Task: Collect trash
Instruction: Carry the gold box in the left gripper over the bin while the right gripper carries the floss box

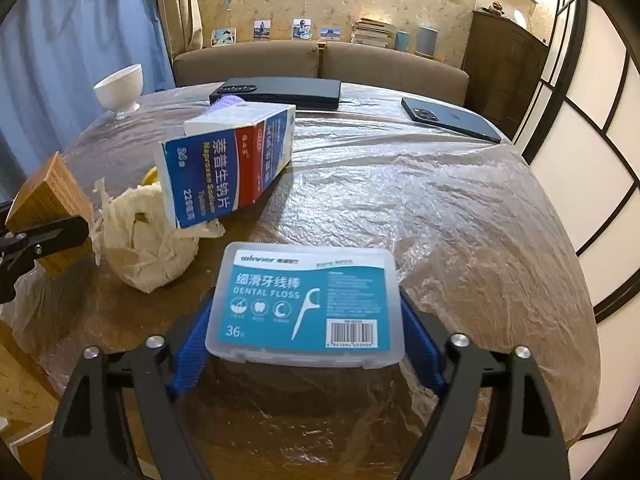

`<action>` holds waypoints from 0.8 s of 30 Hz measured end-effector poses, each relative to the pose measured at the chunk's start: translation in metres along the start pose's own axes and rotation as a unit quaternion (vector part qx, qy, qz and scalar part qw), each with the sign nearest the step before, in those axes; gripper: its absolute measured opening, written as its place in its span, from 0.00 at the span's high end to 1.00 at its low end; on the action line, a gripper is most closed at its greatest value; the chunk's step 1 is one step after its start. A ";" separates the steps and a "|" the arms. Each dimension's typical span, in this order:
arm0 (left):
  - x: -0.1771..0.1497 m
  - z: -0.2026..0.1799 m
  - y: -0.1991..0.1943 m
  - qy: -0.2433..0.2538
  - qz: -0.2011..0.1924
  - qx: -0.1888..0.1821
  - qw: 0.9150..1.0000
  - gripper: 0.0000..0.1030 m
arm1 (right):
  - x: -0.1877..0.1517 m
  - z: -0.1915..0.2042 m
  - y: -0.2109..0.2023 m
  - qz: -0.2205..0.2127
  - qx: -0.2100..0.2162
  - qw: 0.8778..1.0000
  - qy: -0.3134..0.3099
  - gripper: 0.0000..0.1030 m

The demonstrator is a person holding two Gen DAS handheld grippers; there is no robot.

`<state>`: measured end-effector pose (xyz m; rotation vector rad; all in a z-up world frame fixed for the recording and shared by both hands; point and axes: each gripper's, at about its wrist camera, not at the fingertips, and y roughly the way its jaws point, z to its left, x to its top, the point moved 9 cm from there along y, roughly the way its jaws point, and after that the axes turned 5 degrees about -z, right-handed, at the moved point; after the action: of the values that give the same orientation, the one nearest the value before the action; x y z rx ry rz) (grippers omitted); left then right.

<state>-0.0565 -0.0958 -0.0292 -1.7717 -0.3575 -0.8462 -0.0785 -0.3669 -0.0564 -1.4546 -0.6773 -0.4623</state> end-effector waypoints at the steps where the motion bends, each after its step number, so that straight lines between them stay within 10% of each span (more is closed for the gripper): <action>1: 0.000 0.000 -0.001 -0.001 0.000 0.000 1.000 0.34 | 0.000 0.000 0.000 -0.001 0.001 1.000 0.000 0.22; 24: -0.021 -0.013 -0.019 0.000 0.014 -0.008 1.000 0.34 | -0.001 0.010 -0.054 -0.020 0.063 0.998 0.018 0.22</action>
<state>-0.0876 -0.0974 -0.0288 -1.7871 -0.3271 -0.8317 -0.1170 -0.3621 -0.0170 -1.3140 -0.6946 -0.4678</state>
